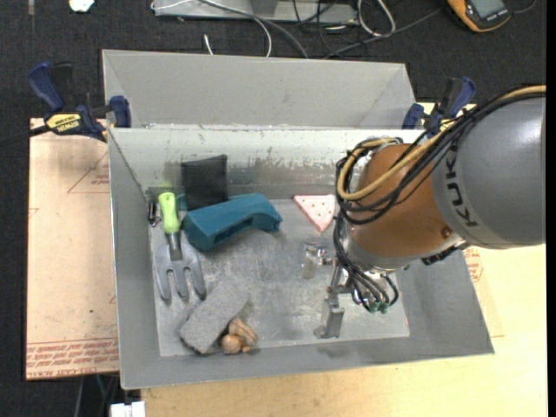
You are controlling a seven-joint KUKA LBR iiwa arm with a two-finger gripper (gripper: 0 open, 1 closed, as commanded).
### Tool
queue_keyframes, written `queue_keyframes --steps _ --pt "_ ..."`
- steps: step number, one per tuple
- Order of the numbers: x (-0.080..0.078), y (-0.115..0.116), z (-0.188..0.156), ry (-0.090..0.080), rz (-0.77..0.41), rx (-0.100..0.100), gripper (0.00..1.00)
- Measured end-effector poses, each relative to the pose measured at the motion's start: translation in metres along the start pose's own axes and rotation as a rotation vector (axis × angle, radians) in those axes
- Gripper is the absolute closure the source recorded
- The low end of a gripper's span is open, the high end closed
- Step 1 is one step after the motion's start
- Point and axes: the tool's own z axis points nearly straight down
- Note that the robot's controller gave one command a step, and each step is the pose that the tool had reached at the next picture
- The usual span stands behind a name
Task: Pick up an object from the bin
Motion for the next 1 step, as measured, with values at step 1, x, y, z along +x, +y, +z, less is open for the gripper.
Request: queue_keyframes --steps 1 --pt "-0.002 -0.0001 -0.0039 -0.008 0.001 0.0 0.0"
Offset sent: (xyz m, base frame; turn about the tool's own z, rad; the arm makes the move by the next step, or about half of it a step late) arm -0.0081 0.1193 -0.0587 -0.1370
